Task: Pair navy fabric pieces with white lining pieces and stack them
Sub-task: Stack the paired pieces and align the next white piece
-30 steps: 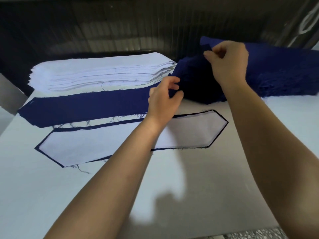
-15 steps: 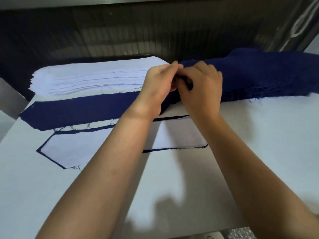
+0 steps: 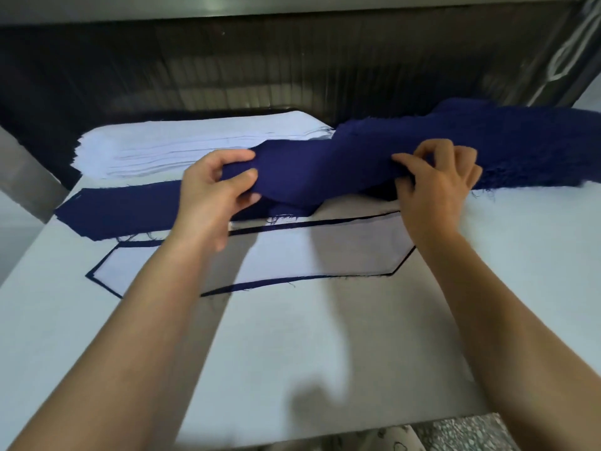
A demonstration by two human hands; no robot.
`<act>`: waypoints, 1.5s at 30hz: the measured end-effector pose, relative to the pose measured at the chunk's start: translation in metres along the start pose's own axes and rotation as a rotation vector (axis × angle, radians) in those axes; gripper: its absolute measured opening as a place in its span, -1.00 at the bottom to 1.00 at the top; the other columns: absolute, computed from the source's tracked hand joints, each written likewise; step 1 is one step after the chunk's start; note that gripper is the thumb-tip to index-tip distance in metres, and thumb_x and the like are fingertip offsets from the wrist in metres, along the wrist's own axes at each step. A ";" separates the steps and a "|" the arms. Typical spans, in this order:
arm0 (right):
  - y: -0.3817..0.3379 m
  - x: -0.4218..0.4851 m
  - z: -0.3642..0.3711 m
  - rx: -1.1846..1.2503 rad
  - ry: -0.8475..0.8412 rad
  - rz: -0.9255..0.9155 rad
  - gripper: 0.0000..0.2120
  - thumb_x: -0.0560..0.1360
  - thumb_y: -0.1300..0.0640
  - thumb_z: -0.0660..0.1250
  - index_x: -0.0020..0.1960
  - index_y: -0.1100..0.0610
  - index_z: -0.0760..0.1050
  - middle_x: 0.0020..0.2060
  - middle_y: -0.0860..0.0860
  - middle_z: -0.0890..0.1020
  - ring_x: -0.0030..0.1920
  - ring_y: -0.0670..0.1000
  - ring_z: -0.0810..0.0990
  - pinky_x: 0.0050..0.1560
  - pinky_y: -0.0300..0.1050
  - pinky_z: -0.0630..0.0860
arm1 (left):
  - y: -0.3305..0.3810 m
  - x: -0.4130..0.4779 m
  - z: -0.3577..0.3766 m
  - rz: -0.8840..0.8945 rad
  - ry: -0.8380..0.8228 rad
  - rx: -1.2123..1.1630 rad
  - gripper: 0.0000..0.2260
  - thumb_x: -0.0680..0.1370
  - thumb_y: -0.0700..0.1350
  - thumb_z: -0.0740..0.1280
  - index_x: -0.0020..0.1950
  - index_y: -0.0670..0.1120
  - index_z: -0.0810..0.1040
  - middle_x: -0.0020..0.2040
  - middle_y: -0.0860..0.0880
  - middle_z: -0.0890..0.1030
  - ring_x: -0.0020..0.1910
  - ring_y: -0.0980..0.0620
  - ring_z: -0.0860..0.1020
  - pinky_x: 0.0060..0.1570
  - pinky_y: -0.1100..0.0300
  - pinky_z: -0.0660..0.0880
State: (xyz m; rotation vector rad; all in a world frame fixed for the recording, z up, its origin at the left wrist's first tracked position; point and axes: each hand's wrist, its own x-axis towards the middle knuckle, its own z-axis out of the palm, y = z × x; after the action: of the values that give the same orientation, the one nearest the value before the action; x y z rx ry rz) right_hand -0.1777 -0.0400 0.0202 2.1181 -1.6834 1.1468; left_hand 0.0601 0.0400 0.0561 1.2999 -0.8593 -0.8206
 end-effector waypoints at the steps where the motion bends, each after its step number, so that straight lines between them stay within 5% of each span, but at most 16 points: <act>1: 0.008 -0.001 0.000 -0.013 -0.009 0.018 -0.72 0.48 0.22 0.26 0.16 0.12 0.59 0.13 0.11 0.49 0.17 0.29 0.34 0.11 -0.05 0.10 | -0.001 -0.002 -0.014 0.000 0.004 0.013 -0.78 0.54 -0.37 0.30 -0.05 -0.04 0.56 -0.07 -0.01 0.60 -0.23 0.14 0.61 -0.26 0.32 0.55; 6: 0.024 -0.012 -0.002 0.032 0.050 0.037 -0.77 0.48 0.20 0.27 0.07 0.10 0.63 0.13 0.09 0.51 0.17 0.10 0.22 0.12 -0.08 0.08 | -0.013 -0.011 -0.083 0.036 -0.046 0.109 -0.72 0.52 -0.43 0.27 -0.03 -0.05 0.57 -0.13 0.04 0.65 -0.29 0.16 0.61 -0.28 0.31 0.57; 11: 0.016 -0.025 -0.004 0.158 0.107 -0.190 -0.84 0.41 0.31 0.37 -0.03 0.22 0.65 0.01 0.20 0.57 -0.02 0.11 0.38 -0.03 -0.01 0.36 | -0.029 -0.011 -0.144 0.057 -0.025 0.272 -0.65 0.52 -0.41 0.29 -0.07 0.05 0.61 -0.07 0.14 0.66 -0.16 0.20 0.59 -0.25 0.39 0.55; 17: 0.012 -0.046 -0.007 0.259 0.006 -0.443 -0.87 0.30 0.39 0.43 -0.17 0.24 0.66 -0.17 0.15 0.63 -0.17 0.16 0.49 -0.17 0.03 0.46 | -0.049 -0.016 -0.180 0.185 0.085 0.477 -0.62 0.53 -0.34 0.31 -0.02 0.18 0.63 -0.01 0.17 0.64 -0.16 0.27 0.55 -0.17 0.46 0.47; 21: 0.008 -0.058 -0.011 0.262 -0.211 -0.496 -0.87 0.28 0.30 0.39 -0.20 0.19 0.66 -0.16 0.06 0.63 -0.14 0.19 0.55 -0.09 0.09 0.46 | -0.067 -0.025 -0.183 0.194 0.154 0.450 -0.74 0.55 -0.23 0.27 0.05 0.09 0.63 0.10 0.00 0.65 0.12 -0.03 0.59 0.26 -0.06 0.47; 24: 0.009 -0.057 -0.010 0.256 -0.344 -0.443 -0.85 0.29 0.30 0.37 -0.19 0.15 0.66 -0.14 0.04 0.64 -0.09 0.18 0.54 -0.04 0.05 0.36 | -0.066 -0.031 -0.183 0.189 0.172 0.564 -0.76 0.54 -0.12 0.27 0.01 0.22 0.63 -0.01 0.23 0.65 0.03 0.19 0.59 0.19 0.16 0.50; 28: 0.016 -0.058 -0.011 0.300 -0.435 -0.338 -0.65 0.25 0.50 0.39 -0.11 0.15 0.66 -0.09 0.07 0.63 -0.01 0.20 0.52 0.04 0.04 0.29 | -0.066 -0.033 -0.185 0.195 0.216 0.657 -0.72 0.56 -0.22 0.30 -0.02 0.18 0.63 -0.11 0.40 0.61 -0.08 0.38 0.55 0.02 0.53 0.40; 41: 0.023 -0.055 -0.011 0.337 -0.508 -0.159 -0.61 0.28 0.48 0.37 -0.03 0.10 0.66 -0.03 0.02 0.60 0.08 0.15 0.45 0.19 0.08 0.29 | -0.061 -0.036 -0.191 0.166 0.285 0.916 -0.85 0.54 -0.17 0.36 -0.02 0.09 0.61 -0.23 0.55 0.47 -0.32 0.31 0.44 -0.22 0.60 0.28; 45: 0.022 -0.055 -0.012 0.343 -0.522 -0.140 -0.62 0.30 0.47 0.36 -0.03 0.08 0.66 -0.05 -0.05 0.56 0.10 0.13 0.44 0.23 0.13 0.31 | -0.063 -0.035 -0.191 0.122 0.290 0.953 -0.89 0.54 -0.17 0.36 0.01 -0.02 0.65 -0.21 0.26 0.57 -0.27 0.41 0.44 -0.21 0.64 0.26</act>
State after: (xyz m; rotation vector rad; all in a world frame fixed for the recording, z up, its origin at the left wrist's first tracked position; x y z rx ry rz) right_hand -0.2060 0.0006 -0.0151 2.9010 -1.5676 0.9490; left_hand 0.2123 0.1519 -0.0227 2.0965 -1.1246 -0.0696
